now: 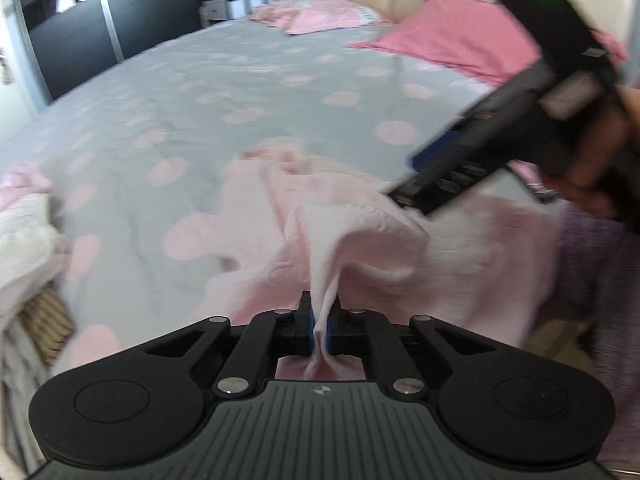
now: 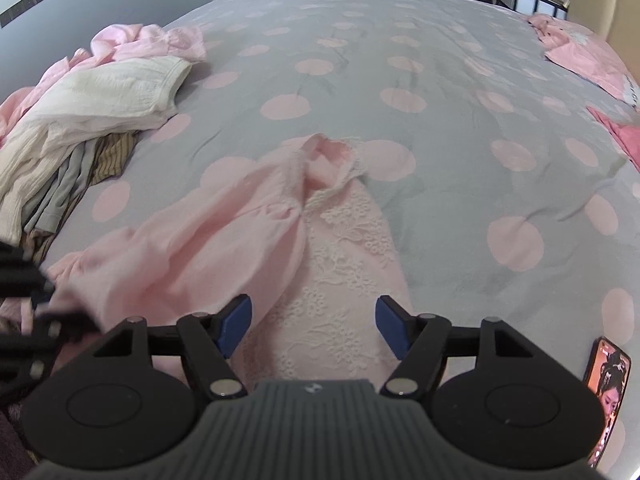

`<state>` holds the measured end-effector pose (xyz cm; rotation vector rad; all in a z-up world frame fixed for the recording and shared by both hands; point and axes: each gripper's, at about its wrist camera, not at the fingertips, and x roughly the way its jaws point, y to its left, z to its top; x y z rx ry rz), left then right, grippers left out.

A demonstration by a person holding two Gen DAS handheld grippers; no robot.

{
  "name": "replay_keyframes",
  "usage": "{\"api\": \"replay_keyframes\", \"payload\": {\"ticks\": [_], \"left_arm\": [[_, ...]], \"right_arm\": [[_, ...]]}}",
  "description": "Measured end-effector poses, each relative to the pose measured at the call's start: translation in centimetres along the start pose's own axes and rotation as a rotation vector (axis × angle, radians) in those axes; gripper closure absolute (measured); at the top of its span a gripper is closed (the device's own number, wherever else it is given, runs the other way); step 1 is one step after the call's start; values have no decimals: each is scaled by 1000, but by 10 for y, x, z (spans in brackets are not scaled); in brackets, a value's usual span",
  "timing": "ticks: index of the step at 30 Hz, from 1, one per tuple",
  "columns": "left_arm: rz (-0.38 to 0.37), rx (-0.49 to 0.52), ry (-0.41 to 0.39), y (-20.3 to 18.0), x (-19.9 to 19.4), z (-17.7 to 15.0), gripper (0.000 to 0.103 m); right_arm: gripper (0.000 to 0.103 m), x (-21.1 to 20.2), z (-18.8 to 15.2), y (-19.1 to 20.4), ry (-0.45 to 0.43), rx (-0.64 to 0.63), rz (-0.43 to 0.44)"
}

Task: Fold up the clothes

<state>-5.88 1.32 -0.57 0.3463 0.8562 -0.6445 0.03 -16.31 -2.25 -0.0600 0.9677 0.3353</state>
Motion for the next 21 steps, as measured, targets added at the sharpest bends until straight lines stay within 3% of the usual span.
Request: {"api": "replay_keyframes", "payload": {"ticks": [6, 9, 16, 21], "left_arm": [[-213, 70, 44, -37, -5, -9, 101], [-284, 102, 85, -54, -1, -16, 101], [-321, 132, 191, -67, 14, -30, 101], [-300, 128, 222, -65, 20, -35, 101]], "right_arm": [[32, -1, -3, -11, 2, 60, -17], [32, -5, -4, -13, -10, 67, -18], [32, -15, -4, -17, -54, 91, 39], [32, -13, -7, -9, -41, 58, 100]]}}
